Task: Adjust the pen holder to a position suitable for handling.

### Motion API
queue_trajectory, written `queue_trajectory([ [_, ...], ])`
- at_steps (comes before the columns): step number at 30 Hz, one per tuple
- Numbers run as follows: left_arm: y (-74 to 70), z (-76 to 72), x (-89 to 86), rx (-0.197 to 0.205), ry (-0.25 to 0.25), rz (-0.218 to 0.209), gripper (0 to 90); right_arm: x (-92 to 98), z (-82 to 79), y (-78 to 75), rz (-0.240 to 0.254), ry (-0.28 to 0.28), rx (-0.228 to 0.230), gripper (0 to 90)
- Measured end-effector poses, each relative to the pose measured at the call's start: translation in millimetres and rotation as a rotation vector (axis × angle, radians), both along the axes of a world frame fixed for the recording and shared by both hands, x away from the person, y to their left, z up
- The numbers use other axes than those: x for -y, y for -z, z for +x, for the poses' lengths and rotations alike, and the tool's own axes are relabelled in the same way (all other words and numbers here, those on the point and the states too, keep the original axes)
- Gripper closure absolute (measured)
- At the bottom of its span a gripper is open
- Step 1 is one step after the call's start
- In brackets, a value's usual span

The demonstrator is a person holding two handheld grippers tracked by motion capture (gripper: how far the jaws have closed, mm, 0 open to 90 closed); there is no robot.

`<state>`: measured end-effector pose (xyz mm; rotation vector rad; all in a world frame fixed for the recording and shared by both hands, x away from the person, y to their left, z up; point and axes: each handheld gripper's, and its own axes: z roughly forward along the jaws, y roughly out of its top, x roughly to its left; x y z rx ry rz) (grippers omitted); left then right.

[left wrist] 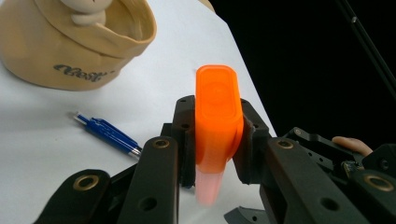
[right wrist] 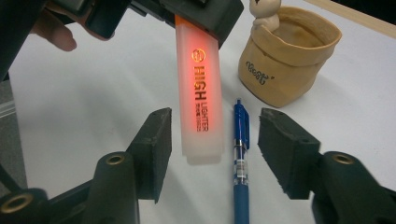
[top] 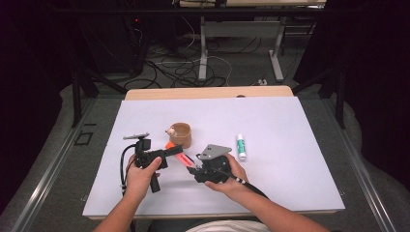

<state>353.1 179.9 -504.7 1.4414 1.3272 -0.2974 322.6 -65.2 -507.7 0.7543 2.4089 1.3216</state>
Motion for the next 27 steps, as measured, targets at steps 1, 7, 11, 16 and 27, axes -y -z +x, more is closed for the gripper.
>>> queue_trajectory([
  [1,0.2,0.4,-1.0,0.012,-0.001,0.006,74.3,0.0,0.0,0.0,0.0,0.0,0.0,42.3],
  [7,-1.5,0.9,-5.8,0.033,-0.015,0.028,74.3,13.3,0.9,-3.0,-0.015,-0.007,-0.029,36.3],
  [11,-3.1,1.5,-6.5,0.045,-0.041,0.034,74.2,28.1,2.5,-4.2,-0.02,0.01,-0.051,34.9],
  [16,-6.7,3.0,-11.0,0.075,-0.043,0.067,74.2,43.6,6.9,-3.8,0.012,0.037,-0.05,32.1],
  [27,-24.3,9.6,-8.9,0.117,-0.064,0.101,74.3,68.7,12.3,-1.2,0.01,0.118,-0.071,20.4],
])
